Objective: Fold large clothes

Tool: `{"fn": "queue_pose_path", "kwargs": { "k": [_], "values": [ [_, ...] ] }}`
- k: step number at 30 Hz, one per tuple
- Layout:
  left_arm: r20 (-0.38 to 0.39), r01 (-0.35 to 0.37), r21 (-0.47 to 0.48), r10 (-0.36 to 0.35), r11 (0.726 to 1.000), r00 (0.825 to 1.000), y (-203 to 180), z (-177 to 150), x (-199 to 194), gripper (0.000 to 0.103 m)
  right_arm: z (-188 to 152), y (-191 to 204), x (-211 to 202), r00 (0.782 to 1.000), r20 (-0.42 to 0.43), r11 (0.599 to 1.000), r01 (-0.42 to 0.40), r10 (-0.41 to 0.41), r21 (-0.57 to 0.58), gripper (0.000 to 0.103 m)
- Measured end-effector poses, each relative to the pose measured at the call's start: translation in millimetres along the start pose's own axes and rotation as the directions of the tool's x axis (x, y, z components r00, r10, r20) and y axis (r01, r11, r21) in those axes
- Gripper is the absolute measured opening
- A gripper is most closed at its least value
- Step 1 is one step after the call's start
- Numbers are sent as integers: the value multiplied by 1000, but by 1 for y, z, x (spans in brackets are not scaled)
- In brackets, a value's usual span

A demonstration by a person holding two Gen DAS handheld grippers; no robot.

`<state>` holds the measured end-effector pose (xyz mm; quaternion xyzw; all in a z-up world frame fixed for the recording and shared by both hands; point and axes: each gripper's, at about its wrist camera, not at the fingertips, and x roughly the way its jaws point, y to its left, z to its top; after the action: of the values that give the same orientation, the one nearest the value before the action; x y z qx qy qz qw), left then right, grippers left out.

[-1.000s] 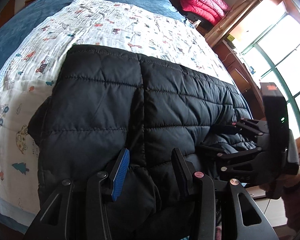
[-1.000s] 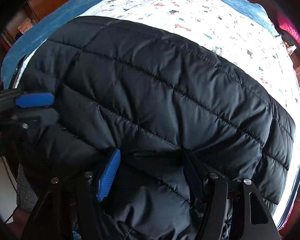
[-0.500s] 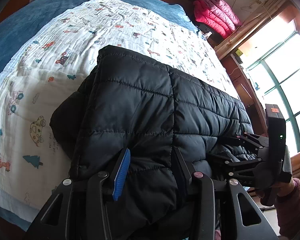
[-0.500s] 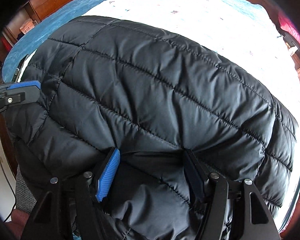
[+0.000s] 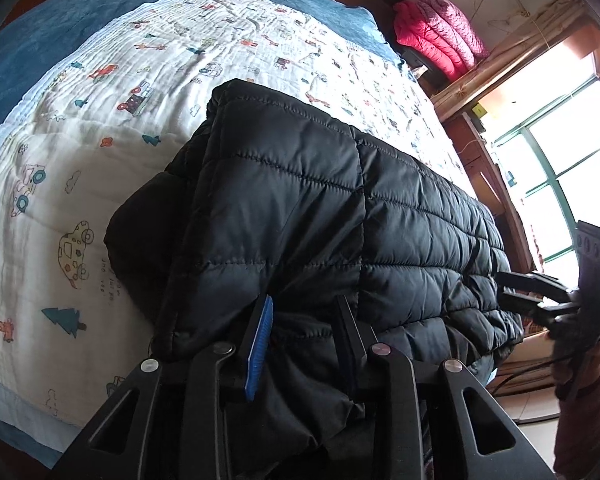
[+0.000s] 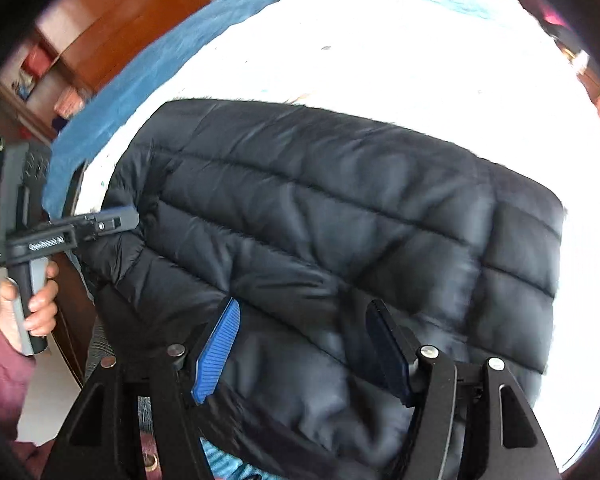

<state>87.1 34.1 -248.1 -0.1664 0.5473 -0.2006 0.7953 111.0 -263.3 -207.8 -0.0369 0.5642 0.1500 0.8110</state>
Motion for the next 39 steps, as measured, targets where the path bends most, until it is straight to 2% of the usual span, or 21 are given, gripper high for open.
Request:
{"fn": "queue_pose_path", "kwargs": {
  "k": [3, 8, 14, 19, 23, 27, 32, 37, 39],
  "values": [
    [-2, -7, 2, 7, 1000, 1000, -2, 1, 1, 34, -12, -32, -17, 999, -6, 998, 35, -35, 47, 72],
    [-2, -11, 4, 11, 1000, 1000, -3, 1, 2, 34, -36, -70, -23, 998, -52, 992, 37, -31, 121, 72],
    [-11, -31, 19, 31, 999, 999, -8, 2, 5, 34, -53, -84, 2, 995, -96, 989, 32, -19, 145, 72],
    [-13, -29, 21, 29, 999, 999, -8, 4, 7, 34, -64, -97, 14, 998, -57, 984, -14, 24, 176, 72],
    [-8, -40, 28, 40, 999, 999, -10, 2, 7, 34, -70, -103, 11, 998, -53, 985, -15, 24, 170, 73],
    [-5, -65, 54, 65, 996, 998, -14, 2, 8, 34, -54, -92, -8, 998, -64, 989, -12, 22, 148, 72],
    [1, -63, 54, 63, 997, 998, -15, 0, 8, 34, -15, -97, -46, 999, 35, 989, -35, 30, 146, 72],
    [3, -57, 49, 57, 997, 998, -13, 0, 8, 34, 31, -106, -36, 997, 64, 982, -46, 35, 185, 72],
    [1, -60, 56, 60, 997, 998, -14, 0, 8, 34, 37, -113, -20, 998, 59, 978, -43, 31, 203, 72]
  ]
}}
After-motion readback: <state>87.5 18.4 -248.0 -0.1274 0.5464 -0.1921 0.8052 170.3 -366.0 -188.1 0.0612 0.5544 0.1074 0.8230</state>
